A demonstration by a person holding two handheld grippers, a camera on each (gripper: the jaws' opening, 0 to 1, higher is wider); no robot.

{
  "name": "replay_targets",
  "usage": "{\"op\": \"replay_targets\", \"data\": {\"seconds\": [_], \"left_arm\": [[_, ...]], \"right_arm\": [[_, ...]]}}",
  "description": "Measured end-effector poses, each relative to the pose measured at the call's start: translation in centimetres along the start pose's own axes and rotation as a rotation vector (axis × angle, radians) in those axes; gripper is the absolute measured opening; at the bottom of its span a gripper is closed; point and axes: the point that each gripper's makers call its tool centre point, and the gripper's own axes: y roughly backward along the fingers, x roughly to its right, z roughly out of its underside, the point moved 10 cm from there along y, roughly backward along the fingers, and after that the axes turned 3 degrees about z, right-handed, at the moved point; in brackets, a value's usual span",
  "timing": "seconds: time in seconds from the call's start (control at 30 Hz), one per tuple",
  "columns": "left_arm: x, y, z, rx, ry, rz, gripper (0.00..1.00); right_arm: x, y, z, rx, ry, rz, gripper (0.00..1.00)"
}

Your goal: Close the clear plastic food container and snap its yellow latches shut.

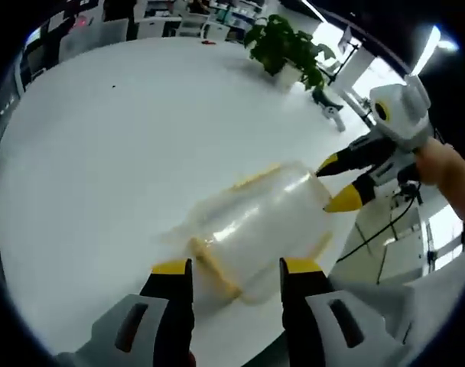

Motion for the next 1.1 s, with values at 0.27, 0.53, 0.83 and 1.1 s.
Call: {"op": "replay_targets", "data": {"seconds": [0.27, 0.53, 0.83, 1.1], "left_arm": [[0.4, -0.3, -0.3, -0.023, -0.006, -0.029, 0.41], [0.6, -0.5, -0.3, -0.010, 0.024, -0.045, 0.40], [0.4, -1.2, -0.2, 0.004, 0.077, -0.030, 0.38], [0.1, -0.8, -0.3, -0.009, 0.083, -0.029, 0.38]], "right_arm": [[-0.6, -0.4, -0.8, -0.023, -0.001, -0.008, 0.39], [-0.8, -0.4, -0.9, -0.034, -0.015, 0.001, 0.38], [-0.7, -0.7, -0.9, -0.032, -0.091, -0.027, 0.39], [-0.8, -0.6, -1.0, -0.013, -0.126, -0.065, 0.40]]}}
